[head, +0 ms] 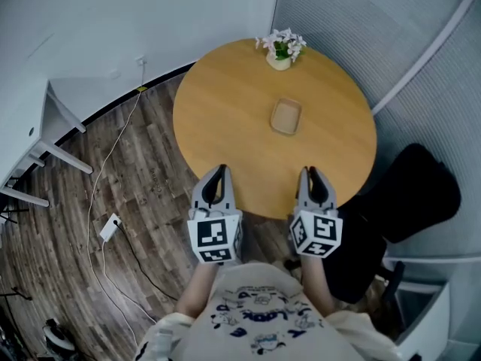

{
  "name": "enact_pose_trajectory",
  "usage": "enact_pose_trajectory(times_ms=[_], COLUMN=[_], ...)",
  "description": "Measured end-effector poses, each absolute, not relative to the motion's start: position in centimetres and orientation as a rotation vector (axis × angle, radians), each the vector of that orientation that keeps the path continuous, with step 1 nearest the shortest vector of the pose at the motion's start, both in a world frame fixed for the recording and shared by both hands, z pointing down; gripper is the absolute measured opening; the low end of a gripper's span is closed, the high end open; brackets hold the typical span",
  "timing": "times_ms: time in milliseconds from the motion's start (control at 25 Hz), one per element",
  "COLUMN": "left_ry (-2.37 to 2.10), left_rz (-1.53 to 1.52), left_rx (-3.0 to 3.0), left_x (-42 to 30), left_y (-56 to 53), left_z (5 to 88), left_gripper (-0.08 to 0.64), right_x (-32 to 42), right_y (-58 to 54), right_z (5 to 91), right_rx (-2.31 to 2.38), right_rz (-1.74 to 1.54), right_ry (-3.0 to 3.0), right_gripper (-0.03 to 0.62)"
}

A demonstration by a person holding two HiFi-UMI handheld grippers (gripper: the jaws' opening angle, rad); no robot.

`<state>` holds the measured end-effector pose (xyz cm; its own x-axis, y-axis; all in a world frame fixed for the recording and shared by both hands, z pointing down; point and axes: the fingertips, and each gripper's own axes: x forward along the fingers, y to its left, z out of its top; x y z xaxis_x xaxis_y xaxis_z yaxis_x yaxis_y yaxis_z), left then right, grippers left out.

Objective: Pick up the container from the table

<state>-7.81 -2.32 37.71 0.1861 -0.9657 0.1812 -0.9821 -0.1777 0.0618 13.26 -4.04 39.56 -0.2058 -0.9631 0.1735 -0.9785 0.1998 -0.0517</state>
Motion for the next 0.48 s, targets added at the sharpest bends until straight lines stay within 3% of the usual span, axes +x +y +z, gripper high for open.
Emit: enact_pose_trajectory(times_ms=[480], left_ry=[-1.768], left_rz=[0.187], left_rx=[2.317], left_x=[-9.4], left_y=[-12.8], left_z=[39.3], left_gripper=[0.002], right_x=[12.0], right_y=[-13.4], right_z=[40.2], right_rx=[1.974], right_rz=[0.273], right_ry=[-2.244], right_gripper=[0.042])
